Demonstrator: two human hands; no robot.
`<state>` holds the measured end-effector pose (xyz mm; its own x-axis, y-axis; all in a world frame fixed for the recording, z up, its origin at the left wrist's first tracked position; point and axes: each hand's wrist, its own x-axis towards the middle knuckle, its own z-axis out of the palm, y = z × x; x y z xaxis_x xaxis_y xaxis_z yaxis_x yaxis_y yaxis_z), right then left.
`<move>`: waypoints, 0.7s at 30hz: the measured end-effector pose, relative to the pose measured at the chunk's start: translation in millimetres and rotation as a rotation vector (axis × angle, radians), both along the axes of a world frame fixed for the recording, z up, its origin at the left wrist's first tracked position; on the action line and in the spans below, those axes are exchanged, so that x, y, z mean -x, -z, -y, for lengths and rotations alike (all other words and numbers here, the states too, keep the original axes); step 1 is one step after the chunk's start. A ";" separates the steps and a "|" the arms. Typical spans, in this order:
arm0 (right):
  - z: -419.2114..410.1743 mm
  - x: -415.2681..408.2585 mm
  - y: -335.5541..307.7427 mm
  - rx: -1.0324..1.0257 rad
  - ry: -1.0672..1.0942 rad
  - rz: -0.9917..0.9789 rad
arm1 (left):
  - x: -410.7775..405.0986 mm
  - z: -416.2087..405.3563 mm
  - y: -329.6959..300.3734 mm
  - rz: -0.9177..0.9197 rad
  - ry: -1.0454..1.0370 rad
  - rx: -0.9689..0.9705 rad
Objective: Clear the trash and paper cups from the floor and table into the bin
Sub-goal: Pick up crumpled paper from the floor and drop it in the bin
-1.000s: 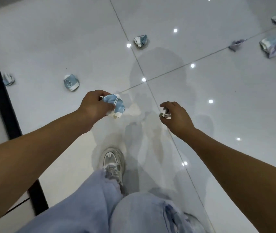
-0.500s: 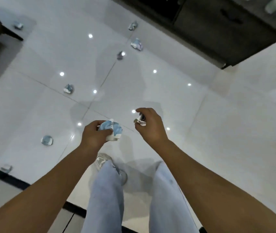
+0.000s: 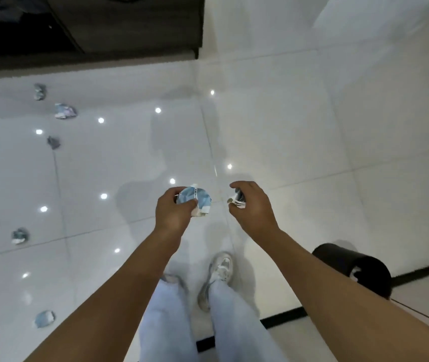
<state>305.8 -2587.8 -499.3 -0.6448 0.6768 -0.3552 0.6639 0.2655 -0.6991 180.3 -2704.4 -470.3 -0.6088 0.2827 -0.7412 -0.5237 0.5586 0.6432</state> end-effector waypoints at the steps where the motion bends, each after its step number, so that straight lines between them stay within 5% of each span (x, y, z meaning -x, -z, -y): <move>1: -11.7 -21.9 1.1 0.004 0.053 0.018 | -14.7 -17.0 0.6 0.003 0.043 0.003; 21: -91.0 -271.3 5.0 0.029 1.083 0.058 | -199.0 -230.6 12.7 -0.038 0.905 -0.003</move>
<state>577.0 -2496.8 -504.4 0.3084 0.8670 -0.3913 0.5674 -0.4979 -0.6559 379.2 -2473.8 -483.0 -0.1771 0.6671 -0.7236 0.1363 0.7447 0.6533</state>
